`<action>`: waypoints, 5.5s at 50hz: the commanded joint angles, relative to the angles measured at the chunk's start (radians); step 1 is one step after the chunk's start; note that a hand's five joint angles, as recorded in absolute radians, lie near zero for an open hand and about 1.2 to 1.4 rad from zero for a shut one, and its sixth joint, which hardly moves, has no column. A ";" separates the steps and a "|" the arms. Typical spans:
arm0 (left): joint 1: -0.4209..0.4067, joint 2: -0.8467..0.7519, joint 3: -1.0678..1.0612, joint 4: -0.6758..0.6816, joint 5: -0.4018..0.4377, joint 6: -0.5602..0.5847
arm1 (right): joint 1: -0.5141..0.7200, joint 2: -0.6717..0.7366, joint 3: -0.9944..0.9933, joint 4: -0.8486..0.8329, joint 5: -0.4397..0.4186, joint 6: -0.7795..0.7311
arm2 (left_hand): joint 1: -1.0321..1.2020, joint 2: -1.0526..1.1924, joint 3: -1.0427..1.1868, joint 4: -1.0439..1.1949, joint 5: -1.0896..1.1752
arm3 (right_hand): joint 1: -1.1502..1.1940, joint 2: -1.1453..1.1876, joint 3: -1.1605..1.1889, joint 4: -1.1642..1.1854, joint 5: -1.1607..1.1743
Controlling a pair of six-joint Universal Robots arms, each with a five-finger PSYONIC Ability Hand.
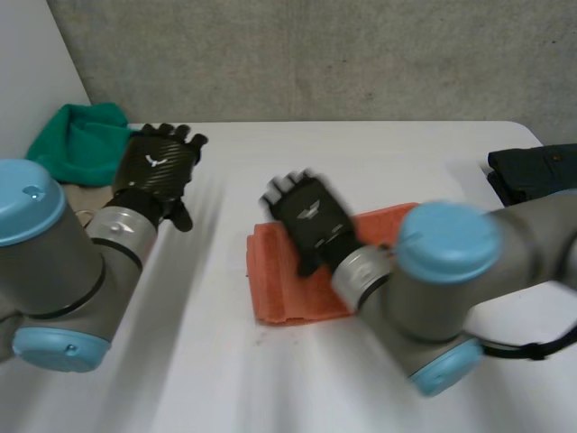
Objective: Fold the laundry.
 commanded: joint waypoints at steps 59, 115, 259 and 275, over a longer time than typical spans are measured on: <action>-0.046 0.034 -0.021 0.008 -0.006 -0.024 | -0.007 -0.075 0.117 0.049 -0.232 -0.268 | -0.021 -0.021 -0.032 -0.022 -0.042 | -0.034 -0.047 -0.040 -0.059 -0.065; -0.232 -0.163 0.453 -0.294 -0.007 -0.058 | -0.150 -0.145 0.124 0.163 -0.034 -0.001 | -0.009 -0.009 -0.020 -0.011 -0.030 | -0.034 -0.047 -0.040 -0.059 -0.065; -0.132 -0.008 0.376 -0.426 0.554 -0.090 | -1.112 0.228 -0.237 -0.250 -0.494 0.244 | 0.018 0.017 0.006 0.016 -0.003 | -0.034 -0.047 -0.040 -0.059 -0.065; -0.129 0.026 0.365 -0.426 0.526 -0.095 | -1.242 0.028 -0.406 0.291 -0.057 -0.088 | 0.018 0.017 0.006 0.016 -0.003 | -0.034 -0.047 -0.040 -0.059 -0.065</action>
